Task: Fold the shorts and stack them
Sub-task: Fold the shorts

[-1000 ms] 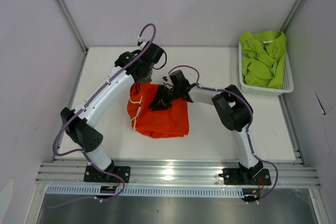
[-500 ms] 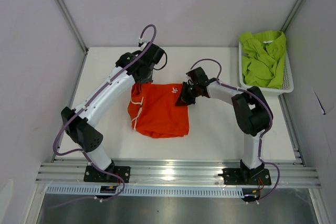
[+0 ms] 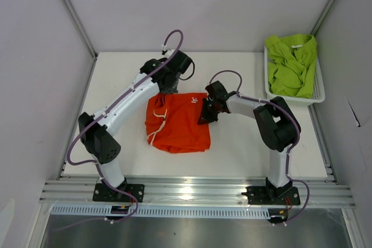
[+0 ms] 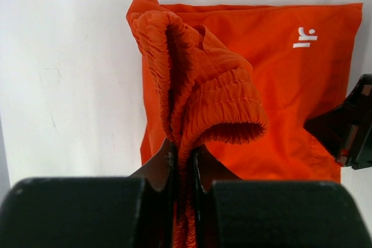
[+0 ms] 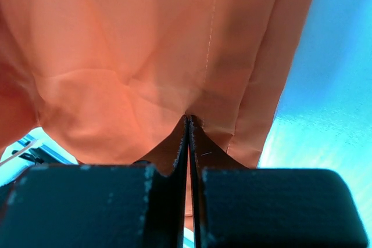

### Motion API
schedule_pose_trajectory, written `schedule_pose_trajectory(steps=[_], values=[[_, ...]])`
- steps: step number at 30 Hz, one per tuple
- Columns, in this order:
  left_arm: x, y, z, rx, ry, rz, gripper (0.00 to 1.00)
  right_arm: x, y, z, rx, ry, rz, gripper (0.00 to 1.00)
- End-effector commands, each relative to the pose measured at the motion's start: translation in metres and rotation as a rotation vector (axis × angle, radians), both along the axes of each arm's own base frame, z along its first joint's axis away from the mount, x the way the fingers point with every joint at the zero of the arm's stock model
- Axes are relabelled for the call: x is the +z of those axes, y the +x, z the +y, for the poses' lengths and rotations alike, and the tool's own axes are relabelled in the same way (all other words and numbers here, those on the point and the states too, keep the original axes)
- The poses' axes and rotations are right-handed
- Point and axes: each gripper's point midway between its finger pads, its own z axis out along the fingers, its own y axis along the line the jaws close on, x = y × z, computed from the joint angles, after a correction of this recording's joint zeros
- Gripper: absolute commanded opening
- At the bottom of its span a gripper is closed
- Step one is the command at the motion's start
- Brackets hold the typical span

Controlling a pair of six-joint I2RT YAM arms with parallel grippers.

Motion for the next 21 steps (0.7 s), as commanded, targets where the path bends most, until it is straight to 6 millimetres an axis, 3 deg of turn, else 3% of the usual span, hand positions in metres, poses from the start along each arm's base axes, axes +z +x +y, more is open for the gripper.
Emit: schedule_pose_trajectory(steps=[1, 7, 15, 18, 21], values=[[0.006, 0.009, -0.025, 0.011, -0.071, -0.048, 0.00, -0.009, 0.000, -0.006, -0.002, -0.050, -0.028, 0.00], [-0.026, 0.010, -0.051, 0.022, -0.089, -0.004, 0.00, -0.013, 0.000, -0.012, -0.013, -0.073, -0.036, 0.00], [-0.036, 0.013, -0.089, 0.010, -0.202, -0.027, 0.07, -0.014, 0.001, -0.018, -0.035, -0.071, -0.044, 0.00], [-0.049, 0.015, -0.106, -0.011, -0.267, -0.004, 0.10, -0.013, 0.002, -0.020, -0.047, -0.068, -0.050, 0.00], [-0.070, 0.013, -0.119, -0.031, -0.292, 0.041, 0.25, -0.014, 0.003, -0.023, -0.064, -0.057, -0.048, 0.00]])
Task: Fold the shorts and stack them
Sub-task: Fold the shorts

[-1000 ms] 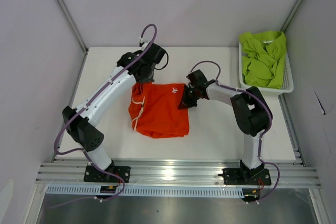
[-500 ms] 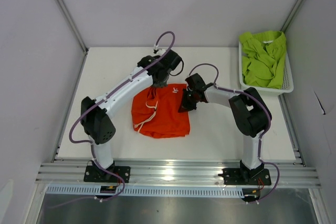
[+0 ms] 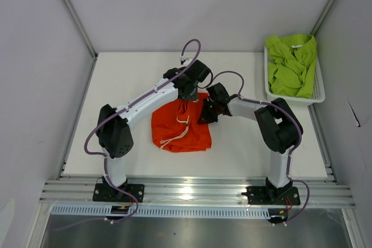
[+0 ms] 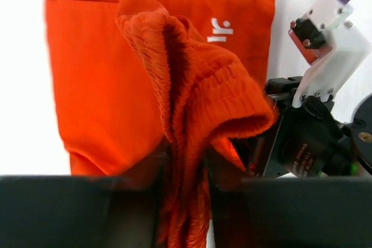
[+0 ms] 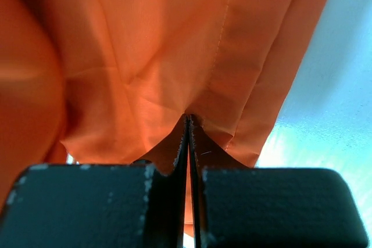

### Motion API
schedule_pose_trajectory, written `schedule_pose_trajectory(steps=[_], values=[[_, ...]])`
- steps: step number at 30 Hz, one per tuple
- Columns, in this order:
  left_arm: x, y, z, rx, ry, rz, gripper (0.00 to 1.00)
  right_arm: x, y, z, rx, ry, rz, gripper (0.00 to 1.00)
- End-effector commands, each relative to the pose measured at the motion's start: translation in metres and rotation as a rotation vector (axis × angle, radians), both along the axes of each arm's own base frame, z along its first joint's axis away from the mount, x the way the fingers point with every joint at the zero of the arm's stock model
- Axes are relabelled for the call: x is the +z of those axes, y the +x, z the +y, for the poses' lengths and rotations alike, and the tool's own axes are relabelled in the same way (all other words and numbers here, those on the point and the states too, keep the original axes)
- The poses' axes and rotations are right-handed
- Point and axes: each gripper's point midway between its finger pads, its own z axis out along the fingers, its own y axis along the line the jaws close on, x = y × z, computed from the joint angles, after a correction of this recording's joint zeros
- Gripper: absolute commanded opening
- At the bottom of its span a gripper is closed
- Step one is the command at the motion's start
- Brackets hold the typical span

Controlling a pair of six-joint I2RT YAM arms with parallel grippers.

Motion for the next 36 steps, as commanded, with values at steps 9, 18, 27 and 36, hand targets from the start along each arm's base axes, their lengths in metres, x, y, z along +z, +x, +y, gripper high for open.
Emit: schedule_pose_trajectory(steps=[9, 18, 27, 36], values=[[-0.009, -0.007, -0.035, -0.056, -0.147, 0.010, 0.90, -0.004, 0.014, -0.048, -0.123, -0.091, -0.028, 0.06], [0.034, -0.018, -0.016, -0.122, -0.262, -0.053, 0.91, 0.029, 0.026, -0.085, -0.196, -0.092, -0.105, 0.25], [0.017, -0.030, 0.018, -0.114, -0.272, -0.059, 0.91, 0.060, 0.035, -0.109, -0.255, -0.122, -0.181, 0.67], [-0.017, -0.045, 0.001, -0.228, -0.334, -0.033, 0.85, 0.080, 0.035, -0.082, -0.168, -0.098, -0.210, 1.00]])
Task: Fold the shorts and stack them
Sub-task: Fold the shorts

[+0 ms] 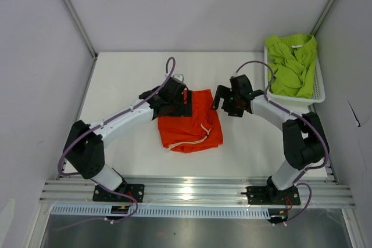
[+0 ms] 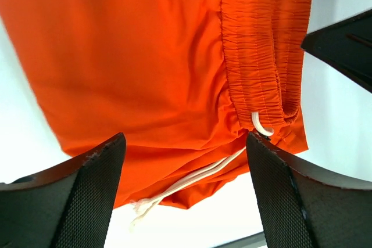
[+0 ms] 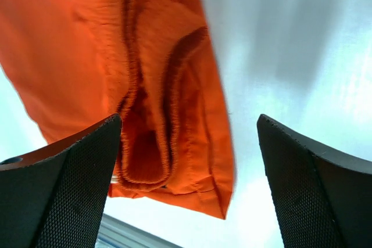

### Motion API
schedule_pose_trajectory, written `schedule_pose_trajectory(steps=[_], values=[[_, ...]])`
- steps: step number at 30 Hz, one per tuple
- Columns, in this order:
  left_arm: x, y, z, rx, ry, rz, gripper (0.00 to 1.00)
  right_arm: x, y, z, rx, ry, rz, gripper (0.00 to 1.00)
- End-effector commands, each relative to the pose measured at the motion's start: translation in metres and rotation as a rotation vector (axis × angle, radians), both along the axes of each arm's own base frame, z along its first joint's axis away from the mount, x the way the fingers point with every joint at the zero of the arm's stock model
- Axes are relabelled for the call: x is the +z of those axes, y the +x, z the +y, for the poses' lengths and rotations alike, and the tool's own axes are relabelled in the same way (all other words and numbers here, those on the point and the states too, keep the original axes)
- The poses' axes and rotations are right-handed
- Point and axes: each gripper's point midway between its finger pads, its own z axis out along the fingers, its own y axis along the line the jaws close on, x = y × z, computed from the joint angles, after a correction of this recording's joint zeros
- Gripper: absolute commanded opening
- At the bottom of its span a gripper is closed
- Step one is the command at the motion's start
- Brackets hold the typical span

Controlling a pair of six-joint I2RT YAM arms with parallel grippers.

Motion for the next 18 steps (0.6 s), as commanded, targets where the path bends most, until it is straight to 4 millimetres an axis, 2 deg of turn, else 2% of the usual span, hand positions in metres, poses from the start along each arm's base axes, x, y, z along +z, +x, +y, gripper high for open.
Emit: schedule_pose_trajectory(steps=[1, 2, 4, 6, 7, 9, 10, 12, 14, 16, 17, 18], values=[[0.018, 0.002, -0.027, -0.094, -0.090, -0.087, 0.84, 0.020, 0.010, 0.020, 0.051, 0.012, -0.047, 0.99], [0.018, 0.004, -0.030, -0.101, -0.091, -0.099, 0.83, 0.015, 0.010, 0.024, 0.060, 0.019, -0.031, 0.99], [0.012, 0.001, -0.036, -0.117, -0.084, -0.097, 0.82, 0.020, 0.014, 0.033, 0.065, 0.025, -0.034, 1.00], [0.008, 0.001, -0.039, -0.125, -0.075, -0.107, 0.81, 0.011, 0.011, 0.040, 0.073, -0.025, -0.005, 1.00], [0.009, -0.001, -0.044, -0.141, -0.080, -0.114, 0.81, 0.019, 0.018, 0.046, 0.079, -0.035, -0.026, 0.99], [0.006, -0.004, -0.053, -0.162, -0.088, -0.131, 0.80, 0.008, 0.016, 0.050, 0.085, -0.100, 0.004, 1.00], [0.004, -0.005, -0.057, -0.171, -0.089, -0.134, 0.80, 0.013, 0.022, 0.053, 0.076, -0.112, -0.010, 1.00], [0.001, -0.002, -0.059, -0.160, -0.070, -0.140, 0.80, -0.001, 0.024, 0.049, 0.061, -0.170, 0.015, 1.00], [-0.007, -0.001, -0.065, -0.151, -0.049, -0.133, 0.79, -0.001, 0.029, 0.053, 0.065, -0.202, 0.004, 0.99], [-0.015, -0.003, -0.070, -0.158, -0.041, -0.124, 0.78, -0.013, 0.028, 0.051, 0.066, -0.260, 0.032, 0.99], [-0.022, -0.003, -0.073, -0.162, -0.031, -0.115, 0.77, -0.010, 0.032, 0.054, 0.064, -0.282, 0.014, 0.99], [-0.026, -0.003, -0.075, -0.163, -0.019, -0.120, 0.77, -0.021, 0.031, 0.052, 0.069, -0.312, 0.042, 1.00]])
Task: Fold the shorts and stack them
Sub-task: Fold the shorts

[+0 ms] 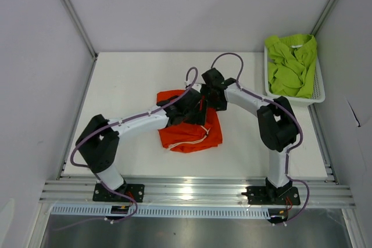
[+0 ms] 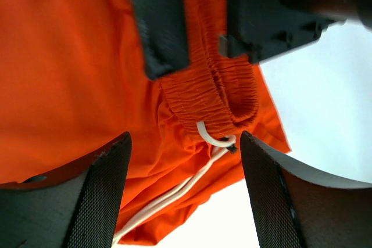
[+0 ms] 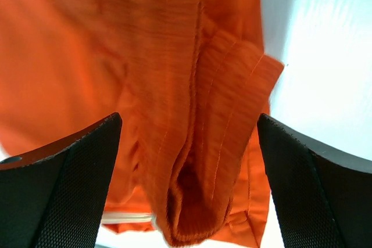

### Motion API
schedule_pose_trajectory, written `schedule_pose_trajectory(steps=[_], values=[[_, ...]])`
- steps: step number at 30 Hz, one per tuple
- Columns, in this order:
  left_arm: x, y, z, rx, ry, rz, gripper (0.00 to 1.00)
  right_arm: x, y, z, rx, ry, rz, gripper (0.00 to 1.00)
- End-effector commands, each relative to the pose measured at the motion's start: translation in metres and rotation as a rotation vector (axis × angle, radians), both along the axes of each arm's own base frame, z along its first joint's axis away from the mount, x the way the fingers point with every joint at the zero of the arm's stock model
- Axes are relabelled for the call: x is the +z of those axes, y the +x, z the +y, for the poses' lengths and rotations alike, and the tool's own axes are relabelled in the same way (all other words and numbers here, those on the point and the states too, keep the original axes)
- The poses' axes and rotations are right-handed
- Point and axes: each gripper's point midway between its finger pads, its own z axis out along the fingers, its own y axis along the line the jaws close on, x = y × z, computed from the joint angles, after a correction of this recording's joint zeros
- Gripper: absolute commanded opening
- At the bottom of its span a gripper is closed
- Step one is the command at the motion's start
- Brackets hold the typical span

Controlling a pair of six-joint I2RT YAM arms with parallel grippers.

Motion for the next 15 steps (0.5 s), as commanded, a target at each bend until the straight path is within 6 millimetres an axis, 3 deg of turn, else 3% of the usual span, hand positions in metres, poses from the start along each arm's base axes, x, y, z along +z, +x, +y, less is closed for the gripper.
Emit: schedule_pose_trajectory(steps=[1, 5, 12, 15], values=[[-0.001, 0.010, -0.015, 0.005, 0.004, -0.051, 0.76, -0.011, 0.006, -0.012, -0.017, -0.142, 0.012, 0.99], [-0.016, 0.009, -0.021, 0.005, 0.036, -0.042, 0.75, -0.022, 0.010, -0.017, -0.030, -0.191, 0.021, 0.99], [-0.027, 0.014, -0.027, 0.011, 0.065, -0.044, 0.73, -0.025, 0.015, -0.015, 0.002, -0.195, -0.002, 0.75], [-0.018, 0.017, -0.035, 0.003, 0.060, -0.067, 0.72, -0.026, 0.017, -0.012, 0.018, -0.185, -0.003, 0.68]])
